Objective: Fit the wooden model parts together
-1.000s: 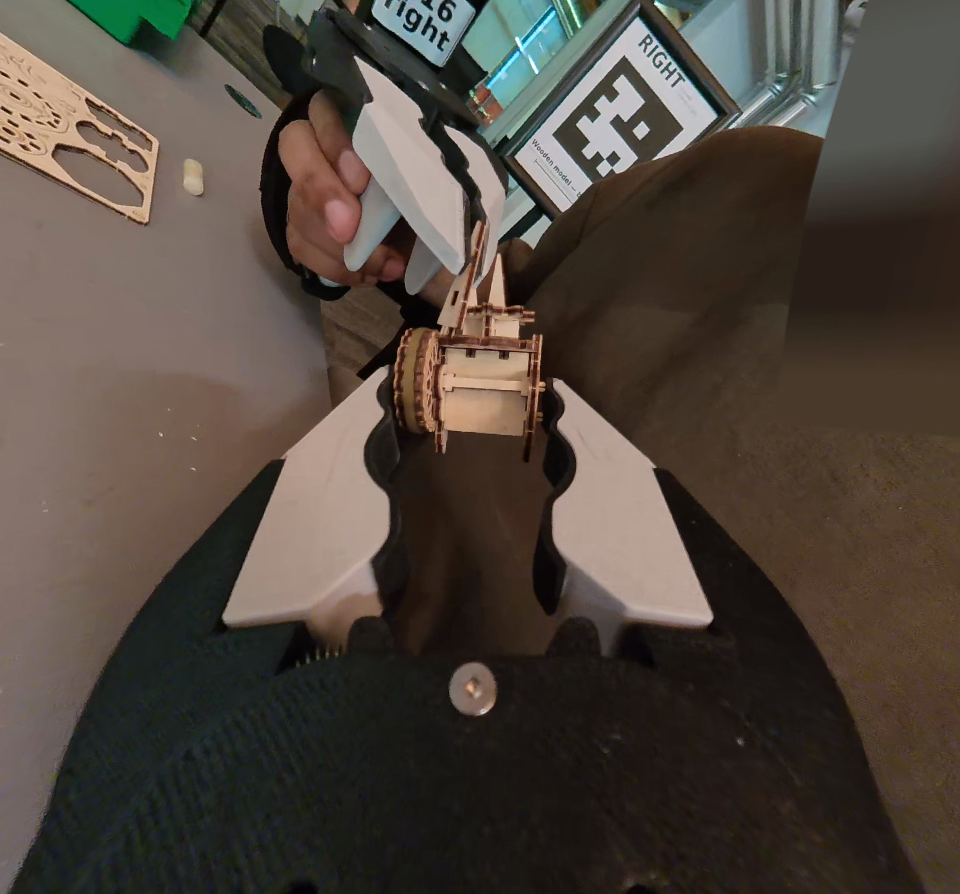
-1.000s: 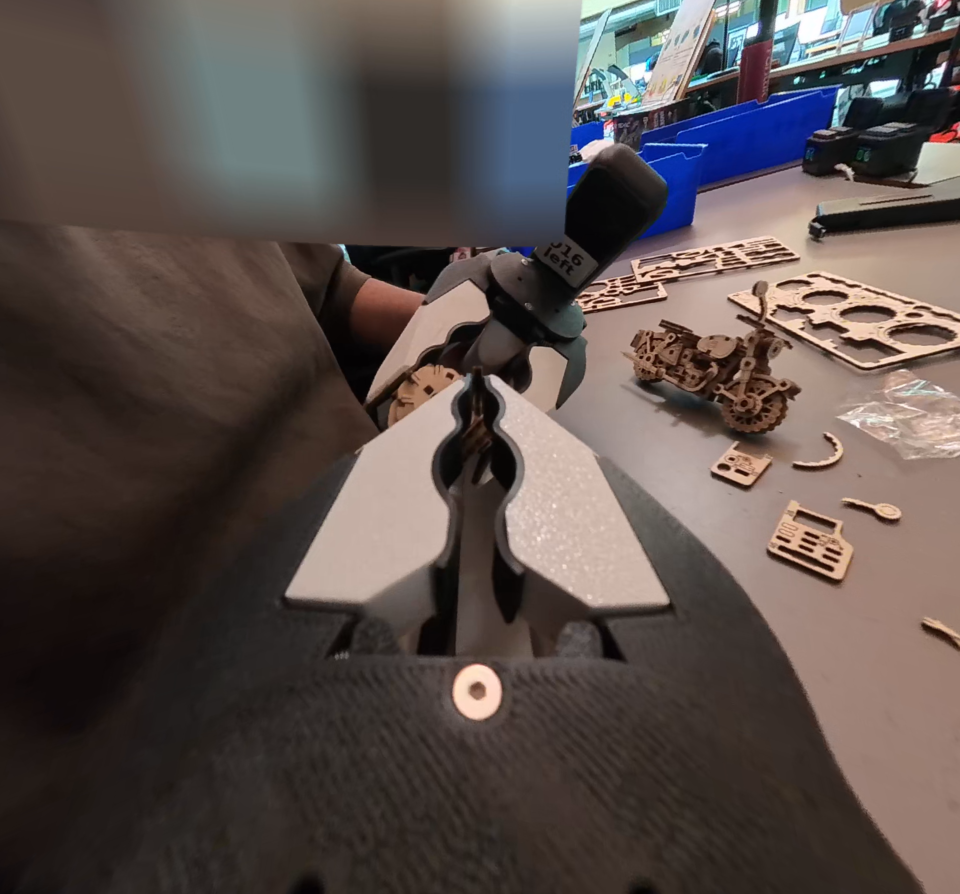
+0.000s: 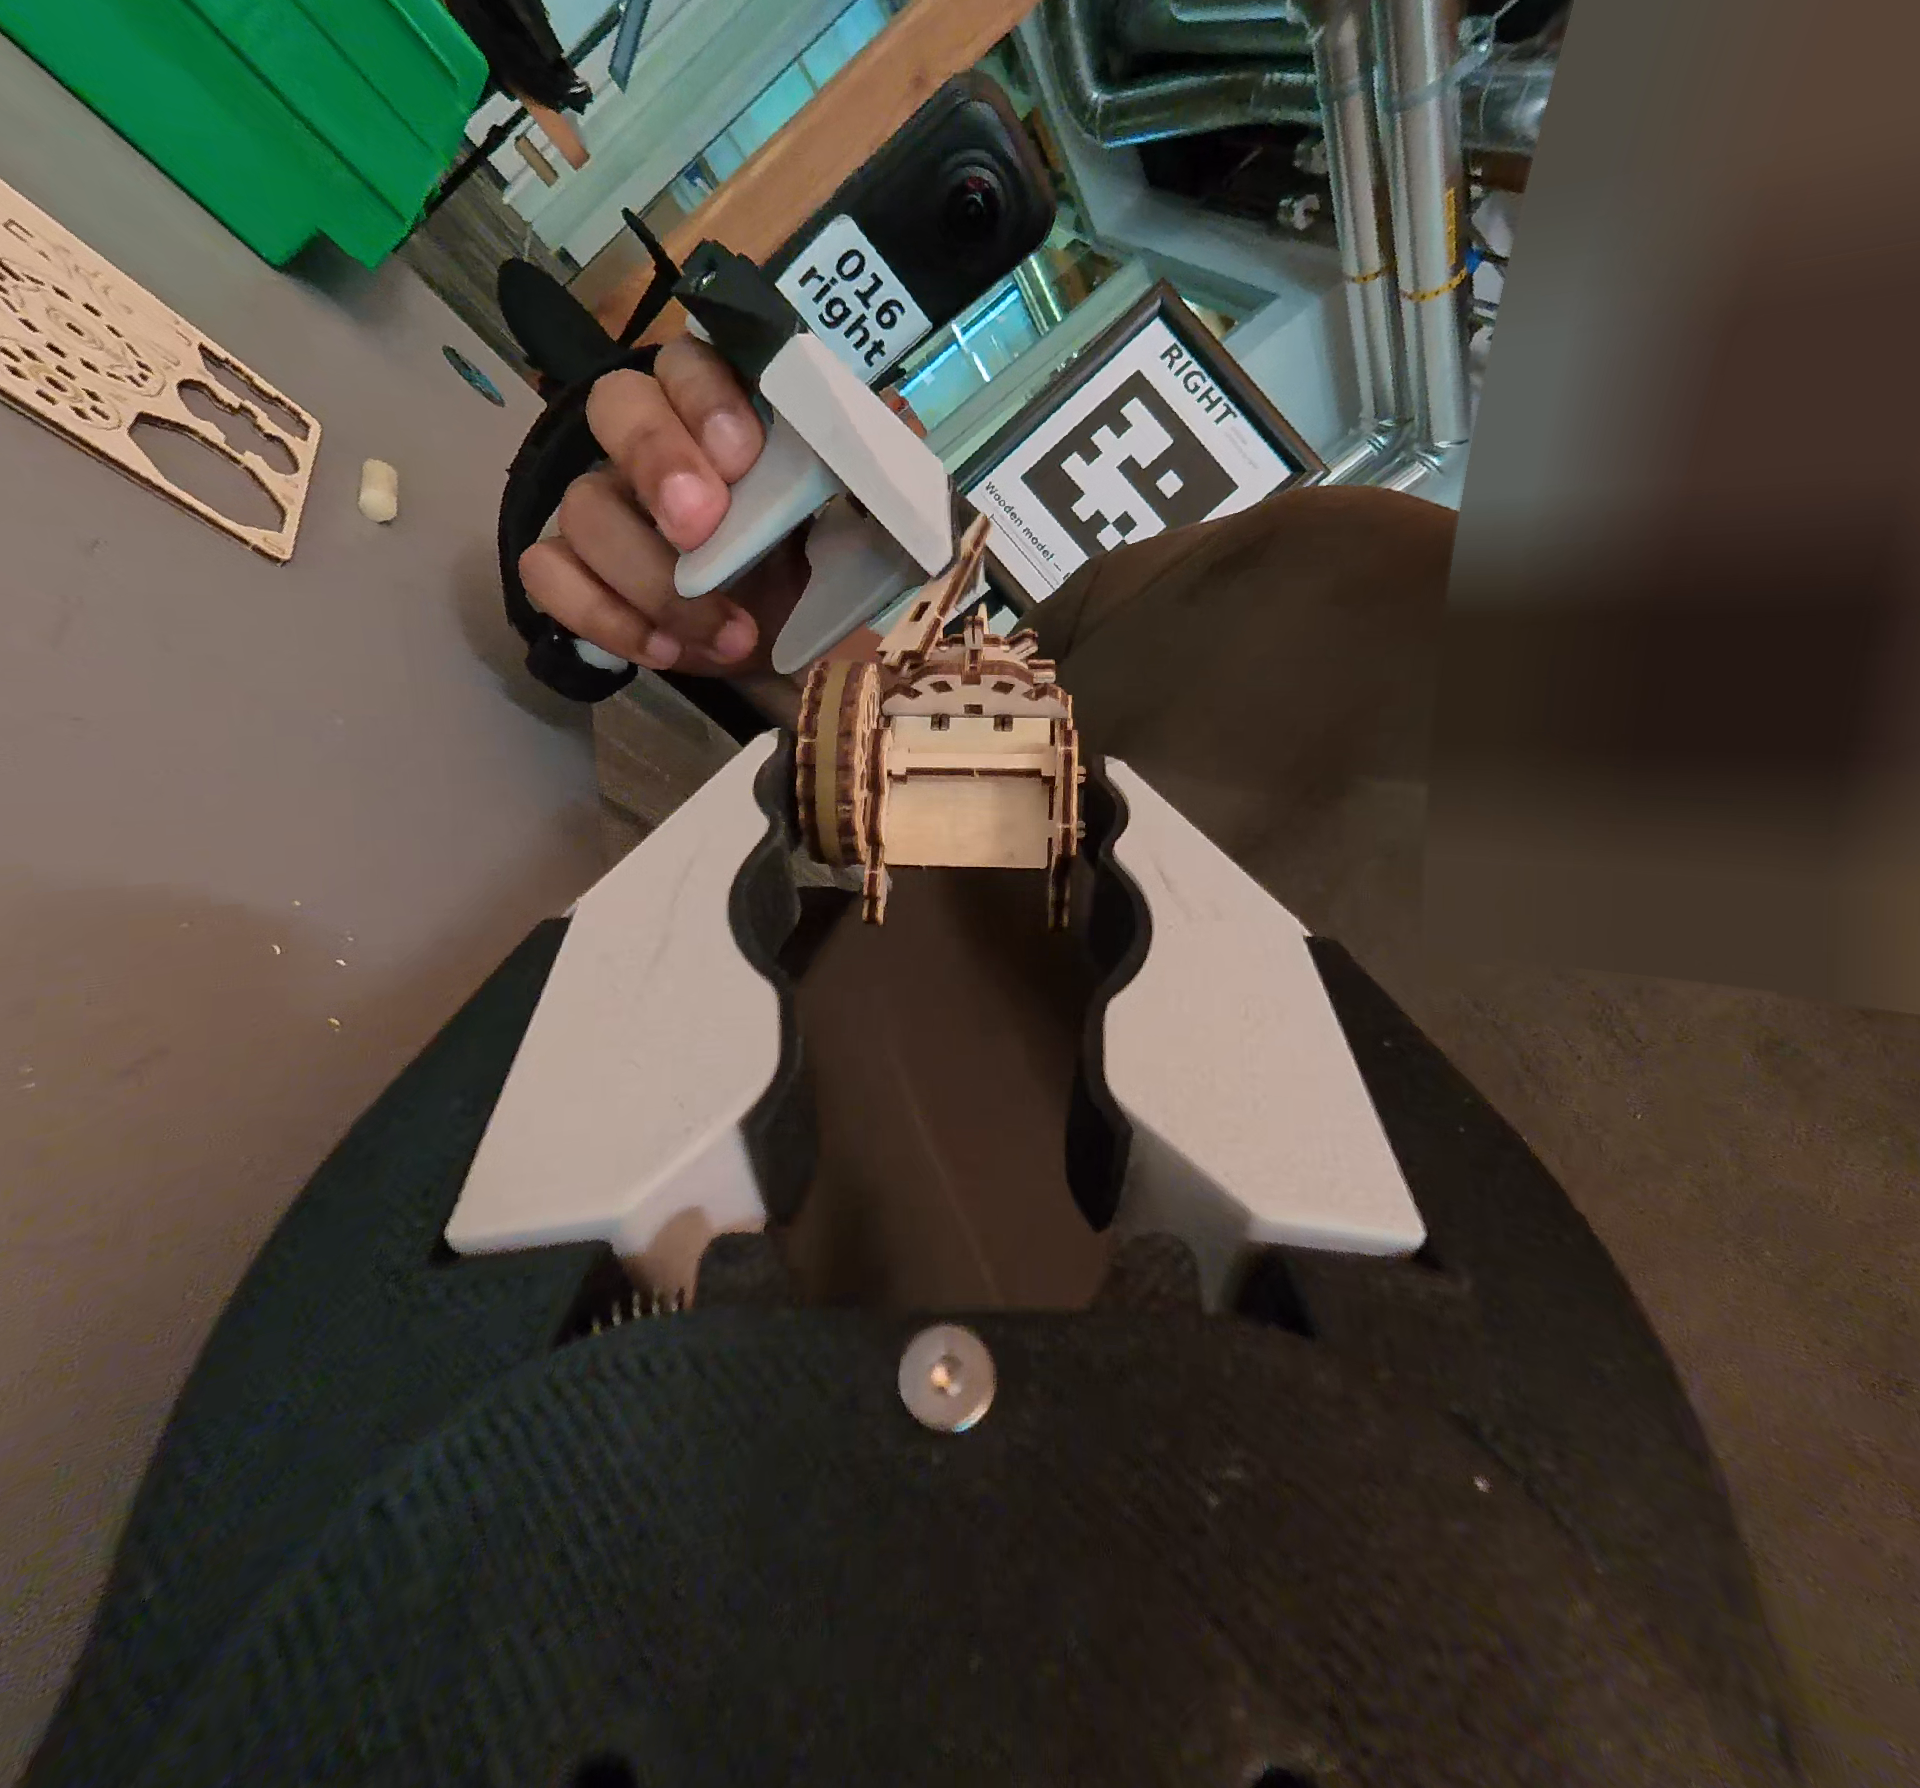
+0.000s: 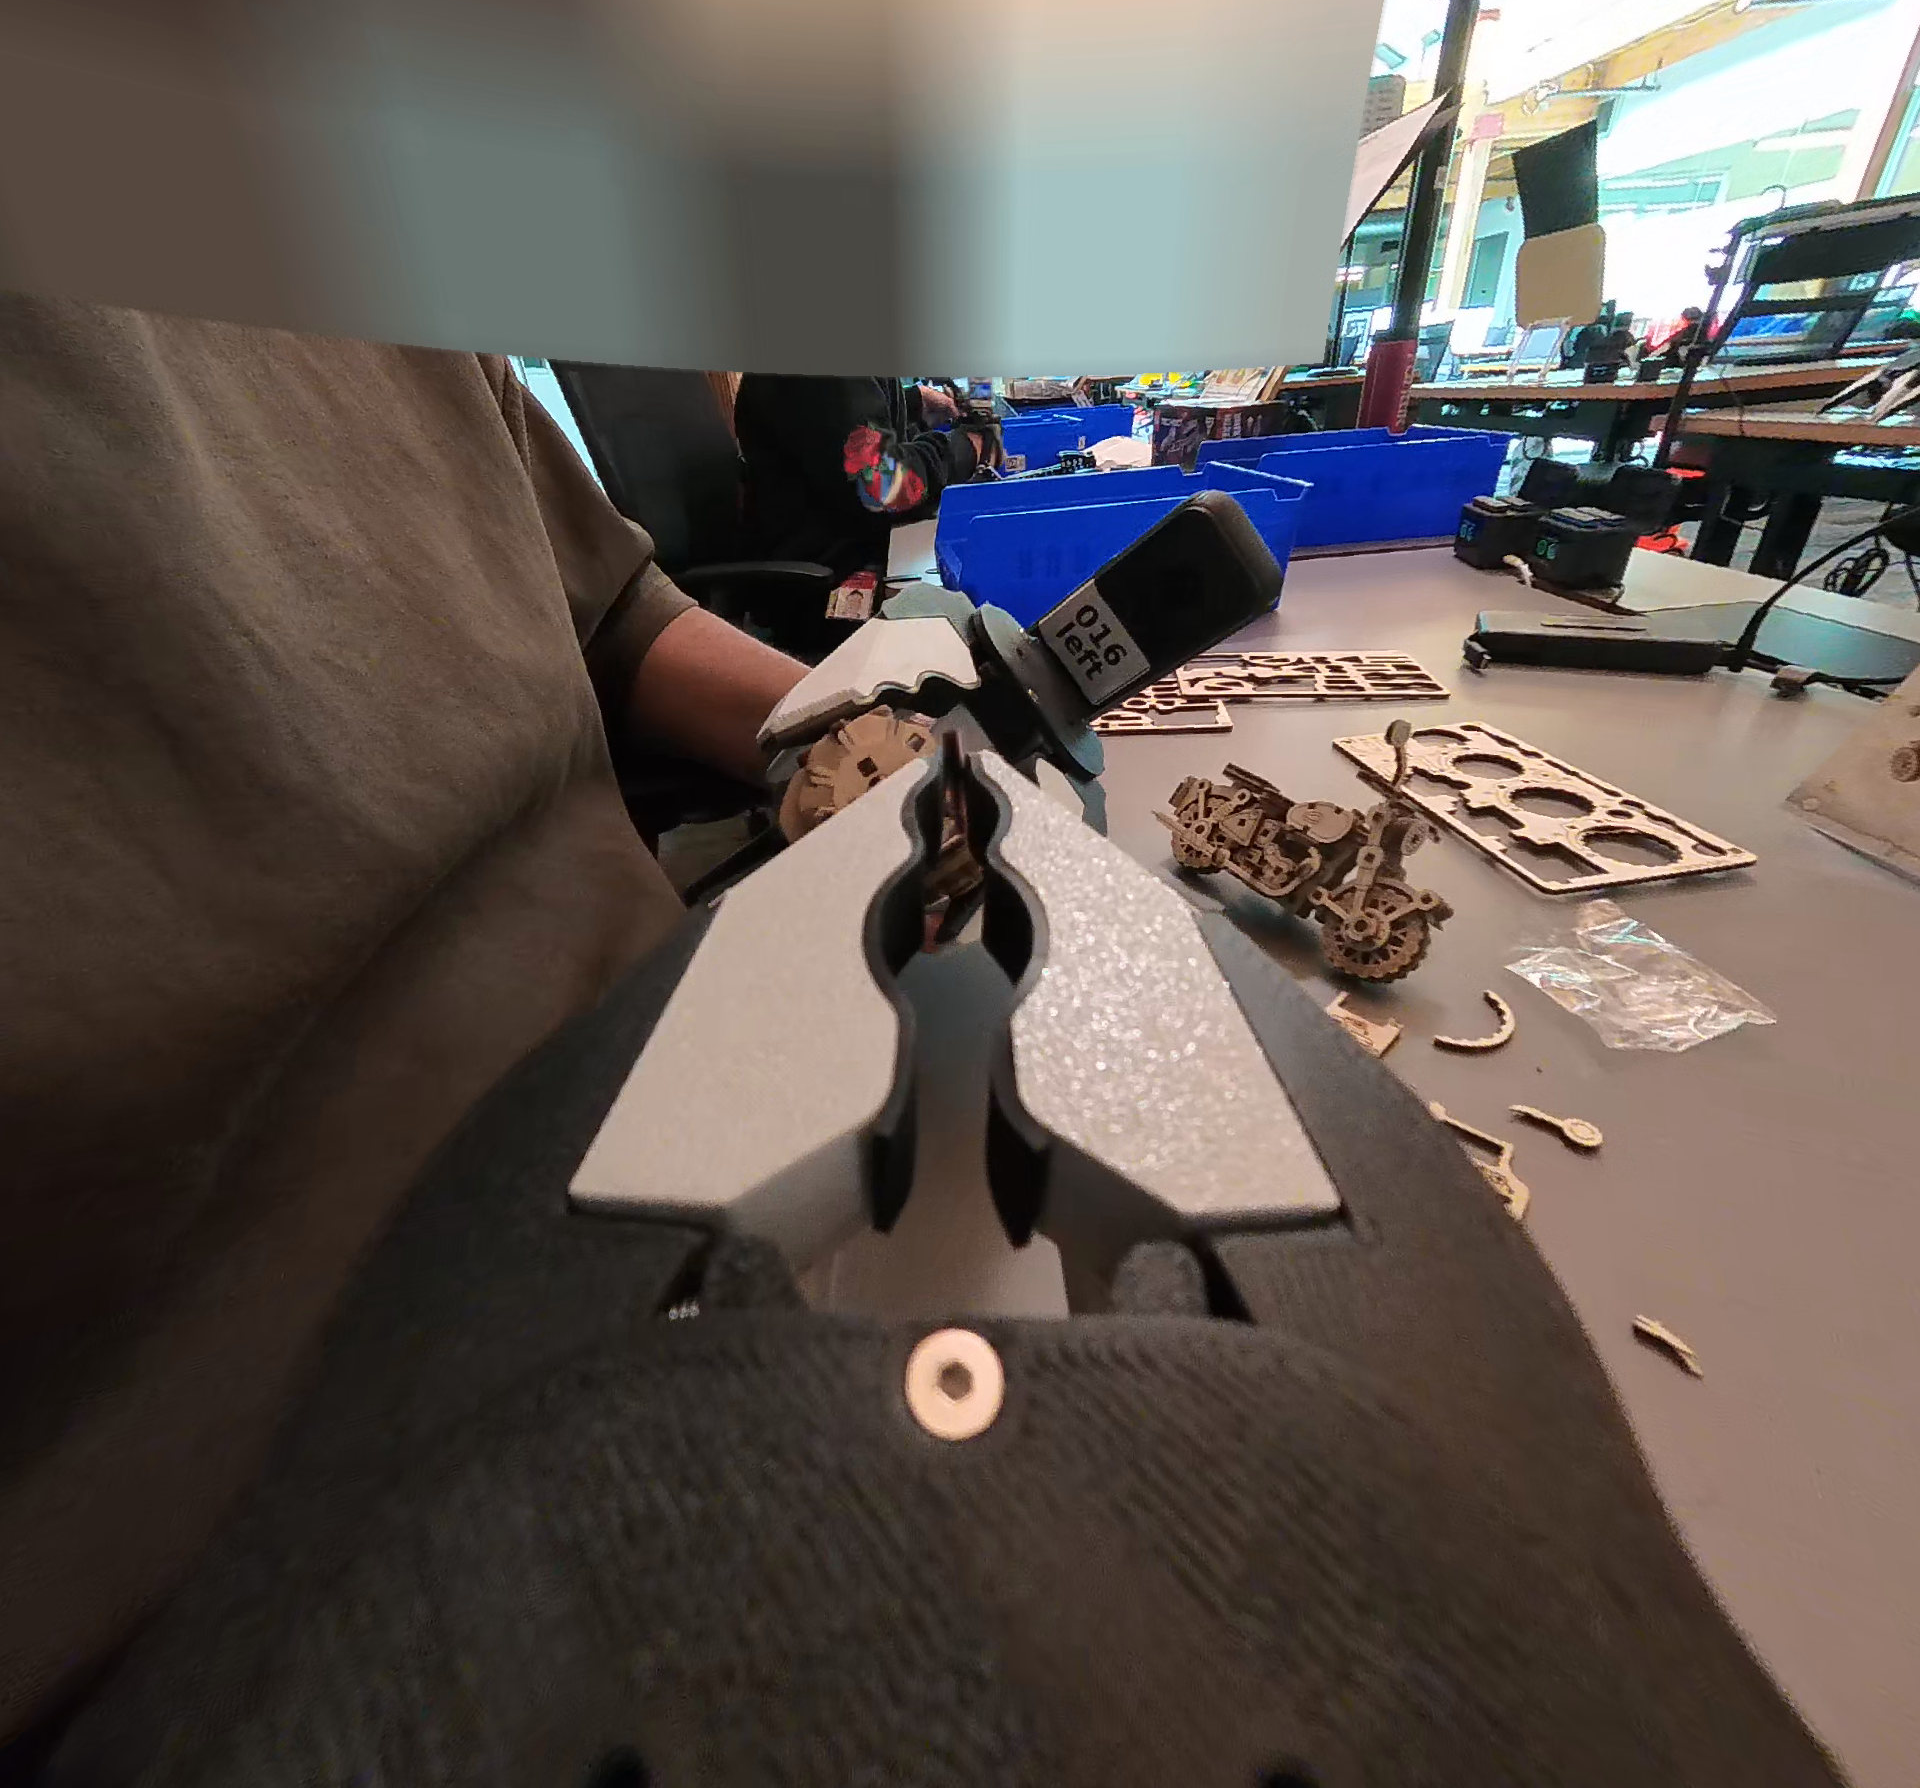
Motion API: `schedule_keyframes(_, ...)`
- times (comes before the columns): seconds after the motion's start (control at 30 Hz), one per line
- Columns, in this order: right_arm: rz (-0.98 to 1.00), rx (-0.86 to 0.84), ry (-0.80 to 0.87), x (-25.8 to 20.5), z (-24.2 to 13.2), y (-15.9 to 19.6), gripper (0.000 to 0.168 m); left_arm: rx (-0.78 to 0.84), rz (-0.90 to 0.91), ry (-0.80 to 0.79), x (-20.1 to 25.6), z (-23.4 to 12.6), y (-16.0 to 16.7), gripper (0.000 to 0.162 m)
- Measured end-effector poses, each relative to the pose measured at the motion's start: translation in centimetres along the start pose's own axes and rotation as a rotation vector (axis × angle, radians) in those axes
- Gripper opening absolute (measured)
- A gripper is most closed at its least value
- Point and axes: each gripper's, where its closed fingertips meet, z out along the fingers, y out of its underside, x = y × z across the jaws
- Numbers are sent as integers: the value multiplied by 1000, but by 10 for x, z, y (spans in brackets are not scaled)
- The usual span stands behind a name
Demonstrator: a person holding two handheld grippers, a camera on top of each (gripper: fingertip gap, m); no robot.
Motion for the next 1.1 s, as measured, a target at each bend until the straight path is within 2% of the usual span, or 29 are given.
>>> schedule_keyframes(0.23, 3, -4, -19, -1, -2, 0, 4, 6, 16, -13, -1, -2, -2, 52)
schedule_keyframes(0.37, 42, 70, 0, 8, -10, -13, 1, -62, 138, -137, -13, -4, 5, 52)
schedule_keyframes(0.47, 129, 33, 116, 36, -20, -3, 1, -117, 301, -350, -36, -15, 3, 52)
schedule_keyframes(0.53, 160, -106, 241, 60, -27, 25, 0, -156, 473, -609, -61, -33, -6, 52)
schedule_keyframes(0.63, 52, -343, 372, 78, -33, 63, 1, -274, 807, -978, -86, -63, -20, 52)
schedule_keyframes(0.7, -64, -493, 410, 80, -33, 83, 0, -406, 950, -1105, -96, -71, -17, 52)
schedule_keyframes(0.8, -172, -674, 437, 80, -35, 109, 1, -541, 997, -1144, -109, -71, 0, 53)
schedule_keyframes(0.9, -223, -736, 439, 78, -34, 115, 1, -568, 981, -1124, -112, -64, 8, 53)
schedule_keyframes(1.1, -126, -710, 375, 68, -27, 115, 37, -526, 940, -1107, -110, -65, 5, 53)
